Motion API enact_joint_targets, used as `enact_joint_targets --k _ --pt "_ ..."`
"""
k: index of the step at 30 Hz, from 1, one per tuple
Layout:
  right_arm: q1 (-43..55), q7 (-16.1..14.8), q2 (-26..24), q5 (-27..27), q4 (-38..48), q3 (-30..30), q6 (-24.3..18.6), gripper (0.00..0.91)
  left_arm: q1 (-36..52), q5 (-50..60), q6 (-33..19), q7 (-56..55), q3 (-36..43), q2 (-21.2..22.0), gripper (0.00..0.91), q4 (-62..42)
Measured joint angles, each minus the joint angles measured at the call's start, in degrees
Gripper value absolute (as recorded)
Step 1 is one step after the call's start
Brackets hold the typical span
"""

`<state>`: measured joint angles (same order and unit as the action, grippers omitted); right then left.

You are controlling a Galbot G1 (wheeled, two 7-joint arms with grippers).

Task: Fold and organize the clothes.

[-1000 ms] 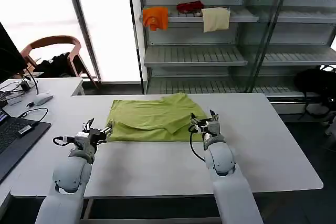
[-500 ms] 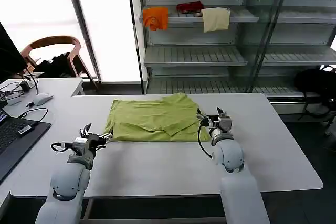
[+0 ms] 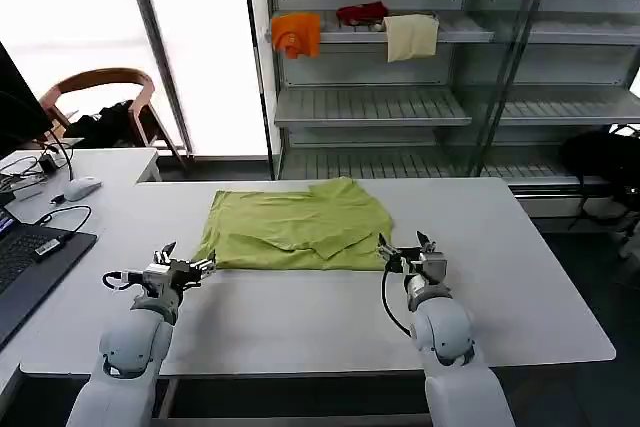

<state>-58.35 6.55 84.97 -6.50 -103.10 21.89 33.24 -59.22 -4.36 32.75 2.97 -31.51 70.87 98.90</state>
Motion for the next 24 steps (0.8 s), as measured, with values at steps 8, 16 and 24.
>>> enact_joint_targets --k 8,16,24 --pt "-1.2 -0.8 0.9 1.1 0.7 -0.9 0.0 0.453 0.9 -1.4 0.1 0.3 0.0 -0.3 0.907 -2.5" --pt "-1.9 -1.7 1.1 3.3 1.2 -1.8 0.1 0.000 1.2 -2.4 0.0 0.9 0.4 -0.2 0.010 -4.4" --pt "-2.3 -1.9 1.0 4.1 0.5 -2.1 0.1 0.000 1.2 -3.5 0.0 1.9 0.4 -0.3 0.010 -5.3"
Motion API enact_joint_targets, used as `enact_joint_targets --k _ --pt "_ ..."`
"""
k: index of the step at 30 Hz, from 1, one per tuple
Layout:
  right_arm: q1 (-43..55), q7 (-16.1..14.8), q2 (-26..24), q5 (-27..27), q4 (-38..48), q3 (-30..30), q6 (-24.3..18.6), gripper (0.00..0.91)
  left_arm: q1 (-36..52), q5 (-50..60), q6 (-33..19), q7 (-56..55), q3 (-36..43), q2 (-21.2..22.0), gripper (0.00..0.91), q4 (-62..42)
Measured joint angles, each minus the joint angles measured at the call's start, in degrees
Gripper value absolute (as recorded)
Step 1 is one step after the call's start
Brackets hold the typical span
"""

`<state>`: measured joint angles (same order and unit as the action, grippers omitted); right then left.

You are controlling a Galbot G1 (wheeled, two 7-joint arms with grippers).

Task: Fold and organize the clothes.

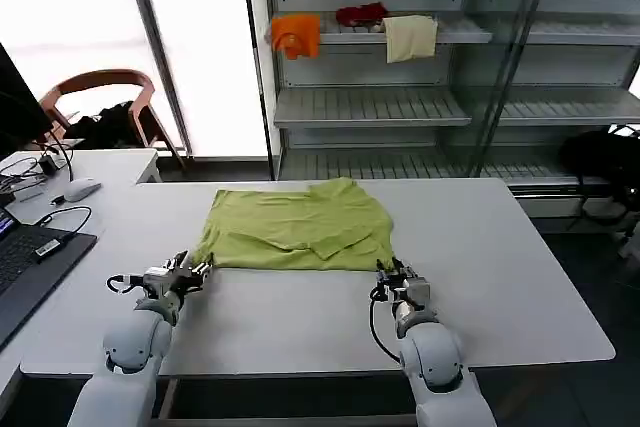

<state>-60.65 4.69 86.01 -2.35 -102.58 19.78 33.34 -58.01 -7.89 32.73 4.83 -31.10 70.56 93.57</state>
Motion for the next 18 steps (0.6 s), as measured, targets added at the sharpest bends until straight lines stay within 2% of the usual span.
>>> enact_joint_targets --k 9,18 --pt "-0.9 -0.4 -0.6 -0.1 -1.3 0.3 0.0 0.000 -0.6 -1.1 0.0 0.0 0.0 0.4 0.000 0.1" --pt "-3.9 -0.6 -2.3 -2.4 -5.8 1.3 0.2 0.000 -3.4 -2.9 0.4 -0.9 -1.4 -0.3 0.000 3.7"
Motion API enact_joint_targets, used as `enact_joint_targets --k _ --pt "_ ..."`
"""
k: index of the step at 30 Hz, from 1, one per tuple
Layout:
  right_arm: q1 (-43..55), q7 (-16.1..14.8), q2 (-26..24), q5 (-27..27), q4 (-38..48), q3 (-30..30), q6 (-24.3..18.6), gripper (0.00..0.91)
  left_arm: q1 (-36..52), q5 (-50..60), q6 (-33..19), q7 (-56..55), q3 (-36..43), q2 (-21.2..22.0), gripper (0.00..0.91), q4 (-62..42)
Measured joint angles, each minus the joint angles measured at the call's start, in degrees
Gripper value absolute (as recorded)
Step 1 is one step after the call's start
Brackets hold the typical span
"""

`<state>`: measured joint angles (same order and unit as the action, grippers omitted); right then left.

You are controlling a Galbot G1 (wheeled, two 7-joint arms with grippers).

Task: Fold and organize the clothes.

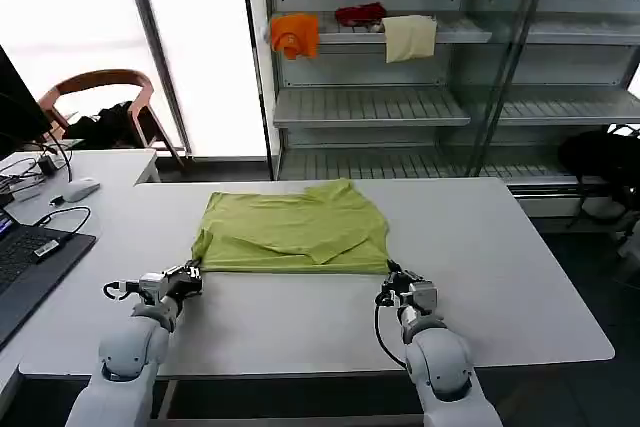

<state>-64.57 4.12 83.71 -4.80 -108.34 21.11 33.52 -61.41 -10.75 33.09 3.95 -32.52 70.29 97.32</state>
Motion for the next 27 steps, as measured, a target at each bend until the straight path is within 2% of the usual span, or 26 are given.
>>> enact_joint_targets --k 18,27 --pt "-17.2 0.0 -3.8 -0.2 -15.4 -0.7 0.0 0.000 -20.4 -4.9 0.0 -2.9 -4.0 1.6 0.000 18.9" --pt "-25.3 0.4 -5.6 0.5 -21.8 -0.2 -0.1 0.000 -25.6 -4.8 0.1 -4.2 -5.4 1.8 0.000 24.1"
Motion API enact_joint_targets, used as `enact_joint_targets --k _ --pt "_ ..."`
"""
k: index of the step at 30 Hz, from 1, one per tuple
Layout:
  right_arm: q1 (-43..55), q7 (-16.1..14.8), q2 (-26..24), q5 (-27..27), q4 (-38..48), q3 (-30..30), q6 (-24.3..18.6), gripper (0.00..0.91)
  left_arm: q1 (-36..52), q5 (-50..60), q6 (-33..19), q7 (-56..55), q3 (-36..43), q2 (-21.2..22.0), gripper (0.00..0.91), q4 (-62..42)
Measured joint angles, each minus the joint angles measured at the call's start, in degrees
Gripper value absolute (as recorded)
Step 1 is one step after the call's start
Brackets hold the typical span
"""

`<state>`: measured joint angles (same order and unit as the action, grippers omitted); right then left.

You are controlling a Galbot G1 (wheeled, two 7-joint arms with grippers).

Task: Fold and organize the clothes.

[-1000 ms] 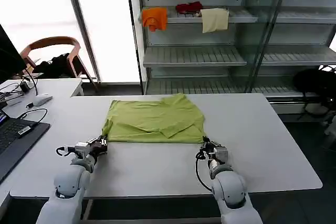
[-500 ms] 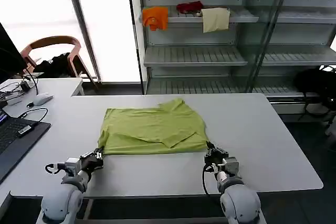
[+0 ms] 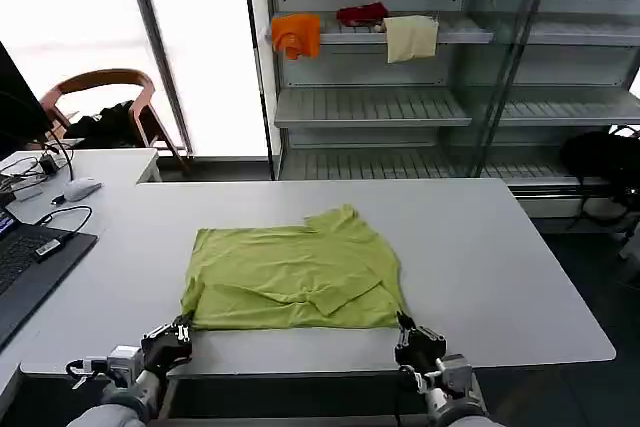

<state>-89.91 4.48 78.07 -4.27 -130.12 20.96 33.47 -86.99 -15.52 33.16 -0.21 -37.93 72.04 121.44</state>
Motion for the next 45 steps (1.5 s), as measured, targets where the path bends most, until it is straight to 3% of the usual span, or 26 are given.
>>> enact_joint_targets --k 12,13,14,15,19,20,21,34,45 --pt "-4.6 0.0 -0.2 2.9 -3.1 0.7 -0.1 0.000 -3.2 0.6 -0.1 -0.3 -0.2 0.2 0.000 2.6" --pt "-4.7 -0.1 -0.2 3.2 -3.1 0.8 -0.1 0.161 -3.4 0.7 -0.1 -0.4 -0.1 0.3 0.000 2.8" --pt "-4.7 -0.3 -0.2 3.6 -3.0 1.0 -0.1 0.645 -3.6 0.8 -0.1 -0.5 -0.1 0.5 0.010 3.0" --pt "-4.8 -0.4 -0.2 4.0 -2.9 1.1 -0.1 0.907 -3.8 0.9 -0.1 -0.6 0.0 0.6 0.010 3.1" --pt "-4.6 -0.8 0.0 5.6 -2.3 1.3 -0.2 0.907 -4.6 1.4 -0.1 -1.3 0.2 1.0 0.010 3.8" --pt "-4.4 -0.9 0.0 6.0 -2.1 1.3 -0.2 0.907 -4.8 1.6 0.0 -1.6 0.2 1.1 0.202 3.9" --pt "-4.2 -1.1 0.0 6.4 -1.9 1.3 -0.2 0.907 -4.9 1.8 0.0 -1.9 0.2 1.1 0.907 3.9" --pt "0.3 -2.2 1.5 5.4 -1.6 1.5 -0.2 0.907 -4.4 2.7 -0.1 -5.7 -0.5 3.1 0.907 5.9" --pt "15.1 -3.5 2.5 2.5 6.3 -1.2 0.5 0.907 3.6 -1.4 0.2 -4.3 -0.6 0.7 0.907 5.0"
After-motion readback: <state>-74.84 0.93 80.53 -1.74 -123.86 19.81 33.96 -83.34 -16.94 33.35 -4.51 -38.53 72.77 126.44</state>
